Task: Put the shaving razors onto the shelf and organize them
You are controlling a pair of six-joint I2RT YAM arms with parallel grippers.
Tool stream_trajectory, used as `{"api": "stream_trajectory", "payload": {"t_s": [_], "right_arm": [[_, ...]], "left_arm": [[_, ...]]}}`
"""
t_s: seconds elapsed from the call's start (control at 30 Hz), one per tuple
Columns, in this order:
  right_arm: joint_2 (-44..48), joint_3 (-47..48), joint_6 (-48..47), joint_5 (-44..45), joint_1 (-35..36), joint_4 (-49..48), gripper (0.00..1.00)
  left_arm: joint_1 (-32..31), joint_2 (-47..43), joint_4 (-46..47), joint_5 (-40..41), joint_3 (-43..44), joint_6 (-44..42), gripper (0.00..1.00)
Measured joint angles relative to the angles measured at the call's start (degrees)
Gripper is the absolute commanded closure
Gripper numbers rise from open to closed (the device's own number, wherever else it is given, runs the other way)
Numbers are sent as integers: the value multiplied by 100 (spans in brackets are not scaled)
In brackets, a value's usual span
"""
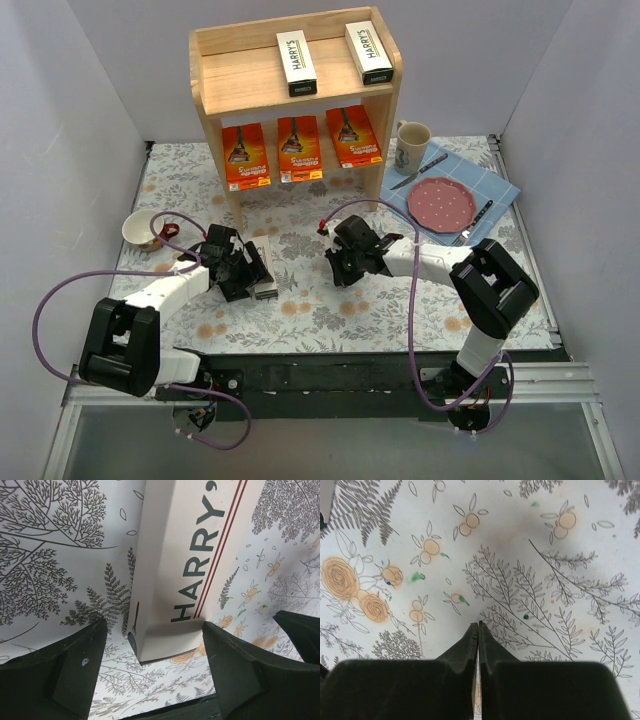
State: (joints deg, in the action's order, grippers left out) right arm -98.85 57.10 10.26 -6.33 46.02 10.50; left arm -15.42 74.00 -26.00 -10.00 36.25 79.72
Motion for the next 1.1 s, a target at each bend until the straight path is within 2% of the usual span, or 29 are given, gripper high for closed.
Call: {"api": "stream_trajectory", "payload": {"t_s": [0.37,0.67,0.73,0.8,0.93,1.1], "right_arm": [[98,-227,-50,-28,-293,-9,92],[98,-227,-57,-116,-542,-13,92],[98,-227,-48,-138,-586,-13,92],[98,-227,-37,-155,-629,-13,92],[98,-225,-35,-175,-704,-13,92],[96,-186,-42,-170,-756,9,91]], "left_arm": [[-264,501,223,-24,278,334,26],[-745,719,-42,844,533,160,39],[-754,717,-61,1016,535,74,47],[-756,708,-79,1071,535,0,49],[-754,601,-162,1126,511,-203,50],[-728,131,-758,1156,588,-568,49]]}}
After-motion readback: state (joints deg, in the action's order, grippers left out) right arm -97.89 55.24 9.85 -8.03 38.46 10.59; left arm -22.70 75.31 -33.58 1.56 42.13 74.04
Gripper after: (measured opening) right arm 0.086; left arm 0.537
